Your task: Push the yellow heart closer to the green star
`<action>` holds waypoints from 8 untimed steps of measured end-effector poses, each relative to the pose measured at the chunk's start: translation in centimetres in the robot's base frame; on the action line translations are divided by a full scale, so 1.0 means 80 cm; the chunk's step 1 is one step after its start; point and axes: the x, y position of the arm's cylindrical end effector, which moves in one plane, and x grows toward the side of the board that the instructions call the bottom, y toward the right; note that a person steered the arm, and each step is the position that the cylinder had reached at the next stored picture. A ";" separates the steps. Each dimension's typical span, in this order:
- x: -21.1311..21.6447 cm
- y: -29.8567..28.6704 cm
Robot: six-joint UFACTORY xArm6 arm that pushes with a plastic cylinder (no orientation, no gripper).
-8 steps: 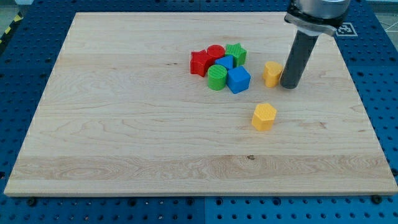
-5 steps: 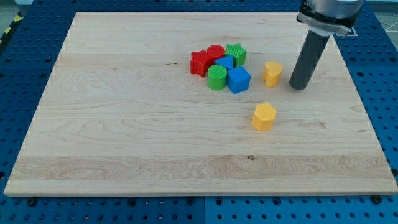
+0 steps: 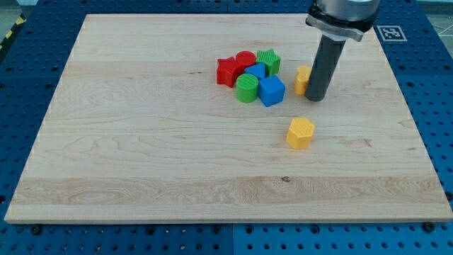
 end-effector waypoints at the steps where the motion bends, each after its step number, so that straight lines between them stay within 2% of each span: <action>1: -0.009 -0.019; 2: -0.026 -0.036; 3: -0.027 -0.011; 5: -0.041 0.085; 6: -0.060 0.077; 8: -0.063 0.040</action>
